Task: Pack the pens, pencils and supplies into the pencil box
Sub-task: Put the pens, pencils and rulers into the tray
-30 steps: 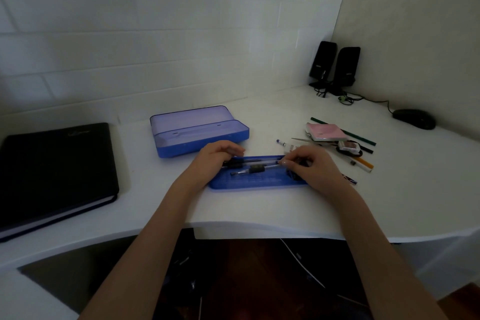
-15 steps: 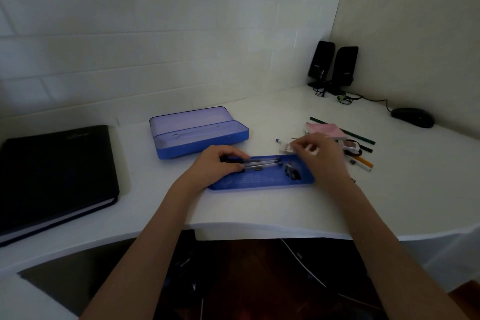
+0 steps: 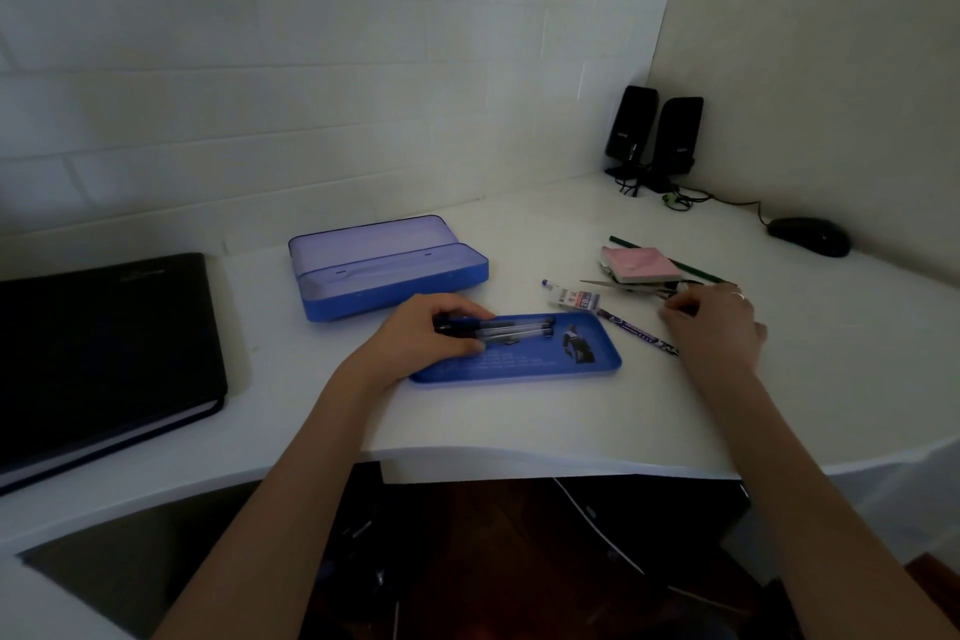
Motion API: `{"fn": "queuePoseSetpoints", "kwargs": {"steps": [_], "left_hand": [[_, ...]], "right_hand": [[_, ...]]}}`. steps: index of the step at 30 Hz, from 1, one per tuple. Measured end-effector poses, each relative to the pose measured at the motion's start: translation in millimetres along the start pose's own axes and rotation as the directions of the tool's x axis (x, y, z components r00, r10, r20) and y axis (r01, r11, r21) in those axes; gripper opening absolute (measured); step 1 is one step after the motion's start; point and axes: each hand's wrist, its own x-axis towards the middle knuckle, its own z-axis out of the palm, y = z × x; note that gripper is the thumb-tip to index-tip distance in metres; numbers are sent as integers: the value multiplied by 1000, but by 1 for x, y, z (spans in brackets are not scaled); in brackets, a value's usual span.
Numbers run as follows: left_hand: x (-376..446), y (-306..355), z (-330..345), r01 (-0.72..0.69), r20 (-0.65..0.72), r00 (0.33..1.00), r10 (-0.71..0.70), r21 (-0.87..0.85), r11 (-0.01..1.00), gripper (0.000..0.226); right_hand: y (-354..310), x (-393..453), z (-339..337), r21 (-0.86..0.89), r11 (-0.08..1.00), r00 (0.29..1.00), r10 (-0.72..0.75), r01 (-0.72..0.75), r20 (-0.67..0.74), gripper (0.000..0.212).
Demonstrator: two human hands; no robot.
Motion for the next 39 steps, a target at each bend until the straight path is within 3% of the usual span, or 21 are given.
{"fn": "queuePoseSetpoints", "kwargs": {"steps": [6,10,13,18,24,29,32,36,39], "left_hand": [[2,-1,0,6,-25,1000,-6,-4,1000,32],[1,-1,1,16,-27,1000,-16,-8,1000,31],[2,0,0,18,-26,1000,-18,-9,1000,31],[2,0,1,12,-29,999,-13,-30,999,31],[4,-1,1,60,-14,998,-62,-91,994,32],[3,2,0,93,-23,995,-101,-229,969,29],[1,2,0,93,1,996,-94,-152,984,17],[0,0,-2,26,25,999,-26,5,1000,38],[0,-1,-2,3,23,1000,-3,27,1000,39]], "right_hand": [[-3,-8,-1,-17,996,992,-84,83,-96,19],[-4,-13,-4,200,960,977,-173,195,-121,17],[-10,-19,-12,439,874,976,-211,209,-46,18],[-21,-28,-18,591,776,942,-327,219,81,7],[-35,-36,-14,618,738,855,-480,273,195,8],[-58,-44,-6,587,700,729,-636,407,253,5],[-75,-49,8,500,728,717,-644,469,265,4],[-86,-49,18,387,750,717,-647,537,259,17],[-83,-49,17,424,739,710,-654,524,261,21]]}}
